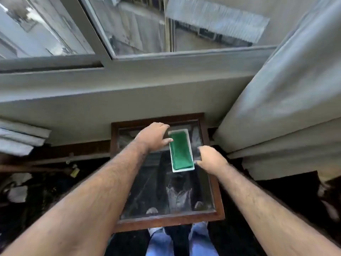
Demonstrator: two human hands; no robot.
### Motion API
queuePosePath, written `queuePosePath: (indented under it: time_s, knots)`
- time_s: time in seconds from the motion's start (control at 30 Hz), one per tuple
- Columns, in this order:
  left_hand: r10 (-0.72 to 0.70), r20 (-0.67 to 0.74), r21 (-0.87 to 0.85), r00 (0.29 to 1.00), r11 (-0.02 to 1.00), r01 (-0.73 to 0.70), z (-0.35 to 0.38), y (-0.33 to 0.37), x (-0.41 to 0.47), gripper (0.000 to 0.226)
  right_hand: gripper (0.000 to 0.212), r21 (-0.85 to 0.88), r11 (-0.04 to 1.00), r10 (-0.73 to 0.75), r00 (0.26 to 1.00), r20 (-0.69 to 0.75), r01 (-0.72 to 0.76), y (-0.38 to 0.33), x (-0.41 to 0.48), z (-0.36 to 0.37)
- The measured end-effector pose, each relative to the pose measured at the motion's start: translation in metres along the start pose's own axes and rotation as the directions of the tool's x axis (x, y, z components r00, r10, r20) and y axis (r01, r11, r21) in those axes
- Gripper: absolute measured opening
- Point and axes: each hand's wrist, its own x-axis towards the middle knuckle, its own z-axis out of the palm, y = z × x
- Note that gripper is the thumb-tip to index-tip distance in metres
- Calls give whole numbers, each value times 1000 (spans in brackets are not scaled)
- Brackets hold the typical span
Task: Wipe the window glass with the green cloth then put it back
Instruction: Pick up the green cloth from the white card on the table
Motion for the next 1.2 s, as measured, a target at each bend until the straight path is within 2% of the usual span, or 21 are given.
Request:
queuePosePath:
  time_s: [0.07, 0.17, 0.33, 0.5, 0.7, 0.9, 1.1, 1.2]
  knots:
    - [-8, 73, 3, 997, 1000, 8, 39, -8, 22, 63, 37, -41, 999, -19, 994, 104, 23, 8, 26, 36]
    - [-55, 114, 3, 992, 998, 55, 97, -22, 56, 57, 33, -129, 991, -12, 988, 157, 32, 19, 63, 81]
    - [-81, 104, 4, 991, 997, 81, 149, -31, 110, 44, 38, -195, 976, -78, 993, 88, 94, 26, 109, 119]
    - [-86, 63, 38, 994, 996, 84, 194, -37, 149, 42, 39, -253, 958, -118, 990, 79, 134, 34, 139, 153]
    - [-158, 48, 119, 986, 981, 151, 217, -43, 171, 36, 43, -265, 950, -146, 986, 80, 162, 38, 154, 171]
    - [-183, 10, 265, 983, 948, 174, 229, -44, 180, 37, 38, -284, 938, -186, 980, 77, 200, 41, 162, 174]
    - [-275, 53, 125, 960, 956, 267, 226, -43, 187, 21, 34, -283, 935, -202, 977, 70, 213, 43, 168, 169]
    - [-294, 95, 10, 951, 956, 294, 213, -45, 185, 27, 36, -235, 947, -211, 976, 60, 219, 43, 164, 160]
